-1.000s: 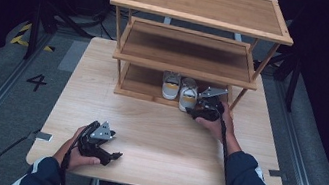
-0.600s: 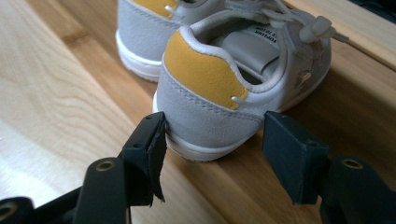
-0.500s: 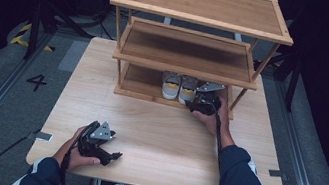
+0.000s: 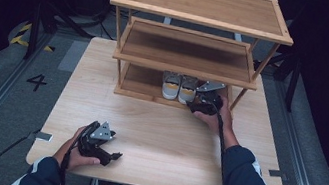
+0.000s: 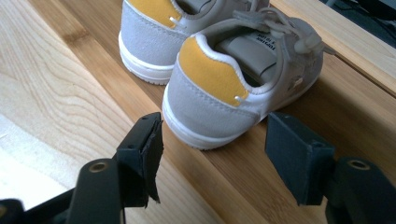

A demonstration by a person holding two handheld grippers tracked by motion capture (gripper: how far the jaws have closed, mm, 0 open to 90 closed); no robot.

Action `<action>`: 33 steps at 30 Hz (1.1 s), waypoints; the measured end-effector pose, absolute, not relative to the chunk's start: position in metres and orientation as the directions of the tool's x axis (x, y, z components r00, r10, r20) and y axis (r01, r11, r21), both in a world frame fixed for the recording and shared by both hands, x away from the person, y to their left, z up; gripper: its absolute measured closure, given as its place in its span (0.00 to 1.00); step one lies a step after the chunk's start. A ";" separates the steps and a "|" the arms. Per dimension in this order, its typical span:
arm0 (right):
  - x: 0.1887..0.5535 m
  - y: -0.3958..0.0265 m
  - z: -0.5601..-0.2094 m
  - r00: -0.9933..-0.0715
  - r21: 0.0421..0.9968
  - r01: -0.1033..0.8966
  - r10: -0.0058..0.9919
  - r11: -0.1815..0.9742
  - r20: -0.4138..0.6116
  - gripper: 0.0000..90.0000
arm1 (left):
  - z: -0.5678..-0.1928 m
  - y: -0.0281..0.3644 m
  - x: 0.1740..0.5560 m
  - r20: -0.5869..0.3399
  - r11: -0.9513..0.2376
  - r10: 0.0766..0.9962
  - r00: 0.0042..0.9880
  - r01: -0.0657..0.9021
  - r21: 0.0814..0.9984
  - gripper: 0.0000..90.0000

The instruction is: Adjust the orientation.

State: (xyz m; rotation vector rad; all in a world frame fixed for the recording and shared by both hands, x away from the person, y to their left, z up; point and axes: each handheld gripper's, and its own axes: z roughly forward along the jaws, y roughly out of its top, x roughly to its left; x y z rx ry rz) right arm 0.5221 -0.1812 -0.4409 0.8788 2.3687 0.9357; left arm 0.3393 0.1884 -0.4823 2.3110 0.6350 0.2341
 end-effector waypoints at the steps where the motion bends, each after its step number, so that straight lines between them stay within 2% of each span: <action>1: 0.521 -0.182 -0.441 -0.700 0.721 0.396 0.695 0.569 -0.165 0.41 | -0.482 0.188 0.339 -0.014 -0.621 0.507 0.862 0.377 0.687 0.20; 18: 0.492 -0.196 -0.421 -0.746 0.679 0.363 0.636 0.638 -0.199 0.35 | -0.482 0.188 0.339 -0.014 -0.621 0.512 0.859 0.382 0.684 0.20; 33: 0.465 -0.212 -0.421 -0.771 0.637 0.346 0.596 0.689 -0.226 0.31 | -0.482 0.188 0.339 -0.017 -0.619 0.512 0.859 0.382 0.686 0.20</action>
